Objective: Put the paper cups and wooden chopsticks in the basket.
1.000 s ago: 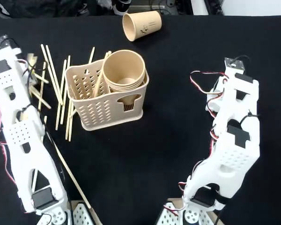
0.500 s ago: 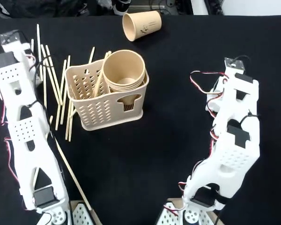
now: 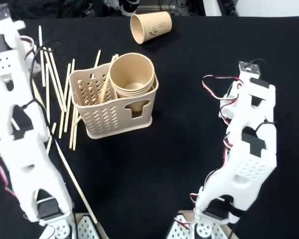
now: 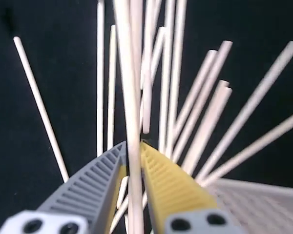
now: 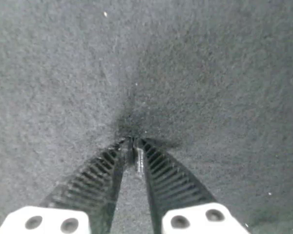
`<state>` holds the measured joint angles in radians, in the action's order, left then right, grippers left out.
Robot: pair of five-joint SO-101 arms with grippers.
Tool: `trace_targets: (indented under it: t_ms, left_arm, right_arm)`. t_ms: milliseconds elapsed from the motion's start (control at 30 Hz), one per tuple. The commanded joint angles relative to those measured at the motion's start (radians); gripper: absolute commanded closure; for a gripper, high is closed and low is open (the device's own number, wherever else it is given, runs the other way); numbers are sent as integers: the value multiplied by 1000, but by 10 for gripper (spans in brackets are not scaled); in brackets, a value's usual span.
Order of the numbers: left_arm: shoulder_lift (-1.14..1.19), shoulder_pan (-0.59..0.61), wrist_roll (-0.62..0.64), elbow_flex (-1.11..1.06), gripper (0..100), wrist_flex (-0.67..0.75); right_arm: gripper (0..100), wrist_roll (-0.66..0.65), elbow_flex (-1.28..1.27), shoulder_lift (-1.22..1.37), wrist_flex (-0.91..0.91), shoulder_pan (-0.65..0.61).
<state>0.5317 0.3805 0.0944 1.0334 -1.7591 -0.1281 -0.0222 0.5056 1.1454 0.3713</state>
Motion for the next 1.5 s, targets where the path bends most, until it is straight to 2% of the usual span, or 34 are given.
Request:
trace_targets:
  t_ms: [0,100,233,433,600,833,967,1267,1367,1467]
  left_arm:
    - [-308,-41,12,-134,971,2]
    - [-488,-71,12,-236,971,23]
    - [-707,-117,12,-389,971,137]
    - [-1034,-222,12,-734,971,393]
    - [-1355,-321,12,-1161,971,713]
    - [-1794,-438,12,-1776,972,1293]
    - [-1936,-484,5,-1992,972,1499]
    - [-1947,-492,8,-2216,970,1646]
    - [-1952,-490,6,-2212,905,1577]
    - [-1938,-438,64,-2117,798,1412]
  right_arm:
    - [987,-5,-7,-22,-11,-28]
    - [987,-5,-7,-22,-11,-28]
    - [987,-5,-7,-22,-11,-28]
    - [987,-5,-7,-22,-11,-28]
    - [987,-5,-7,-22,-11,-28]
    - [987,-5,-7,-22,-11,-28]
    - [987,-5,-7,-22,-11,-28]
    - [987,-5,-7,-22,-11,-28]
    - [987,-5,-7,-22,-11,-28]
    - [987,-5,-7,-22,-11,-28]
